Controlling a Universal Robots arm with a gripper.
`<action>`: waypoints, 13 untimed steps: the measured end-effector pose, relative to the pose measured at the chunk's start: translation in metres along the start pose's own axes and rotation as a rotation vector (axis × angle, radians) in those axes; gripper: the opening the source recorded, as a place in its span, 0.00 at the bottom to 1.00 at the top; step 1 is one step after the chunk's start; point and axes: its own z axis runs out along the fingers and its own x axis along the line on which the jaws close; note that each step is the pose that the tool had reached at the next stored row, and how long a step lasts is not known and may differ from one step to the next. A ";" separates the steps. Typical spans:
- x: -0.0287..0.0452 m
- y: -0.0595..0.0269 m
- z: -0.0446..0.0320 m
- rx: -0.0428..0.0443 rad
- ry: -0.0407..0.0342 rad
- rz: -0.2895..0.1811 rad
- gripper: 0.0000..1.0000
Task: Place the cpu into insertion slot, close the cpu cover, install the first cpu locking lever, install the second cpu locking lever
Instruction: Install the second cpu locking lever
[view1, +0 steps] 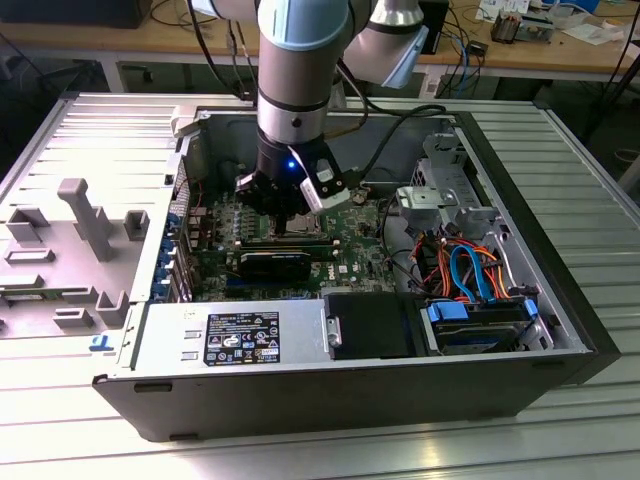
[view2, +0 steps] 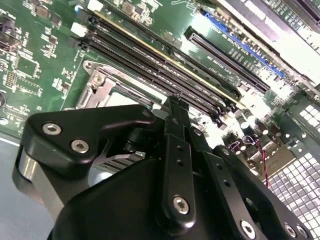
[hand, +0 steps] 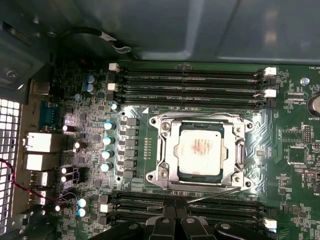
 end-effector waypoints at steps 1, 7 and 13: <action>0.0002 0.0000 0.0000 -0.0017 0.0000 0.000 0.11; 0.0018 -0.0008 -0.0075 -0.0090 0.0000 -0.001 0.11; -0.0005 -0.0057 -0.0070 -0.0094 0.0000 -0.001 0.11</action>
